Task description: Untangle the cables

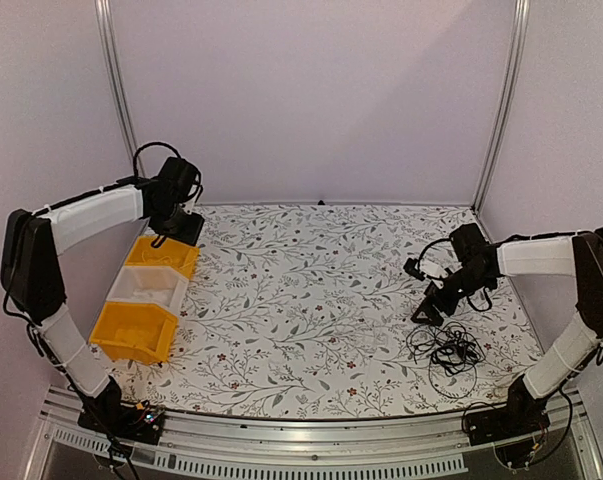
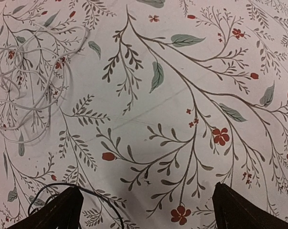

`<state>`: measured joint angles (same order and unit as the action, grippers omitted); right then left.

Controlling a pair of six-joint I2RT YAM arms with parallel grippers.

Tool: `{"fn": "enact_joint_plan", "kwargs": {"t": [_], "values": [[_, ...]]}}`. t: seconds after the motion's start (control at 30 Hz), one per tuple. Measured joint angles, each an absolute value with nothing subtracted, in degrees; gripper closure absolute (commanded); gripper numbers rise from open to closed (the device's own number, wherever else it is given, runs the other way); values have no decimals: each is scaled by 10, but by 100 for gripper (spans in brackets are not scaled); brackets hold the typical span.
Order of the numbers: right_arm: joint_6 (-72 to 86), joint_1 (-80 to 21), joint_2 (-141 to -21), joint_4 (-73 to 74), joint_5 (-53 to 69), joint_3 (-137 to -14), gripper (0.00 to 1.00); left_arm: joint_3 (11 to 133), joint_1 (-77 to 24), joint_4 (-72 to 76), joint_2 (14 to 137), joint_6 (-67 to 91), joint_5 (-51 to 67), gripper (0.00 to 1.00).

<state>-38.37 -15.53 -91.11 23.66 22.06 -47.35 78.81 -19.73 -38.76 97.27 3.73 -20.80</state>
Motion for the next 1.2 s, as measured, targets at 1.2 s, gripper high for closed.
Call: {"fn": "enact_joint_plan", "kwargs": {"t": [1.2], "values": [[-414,-311,-880,289,290,-470,15,786,-554,-141,1195,207,131,54]]}}
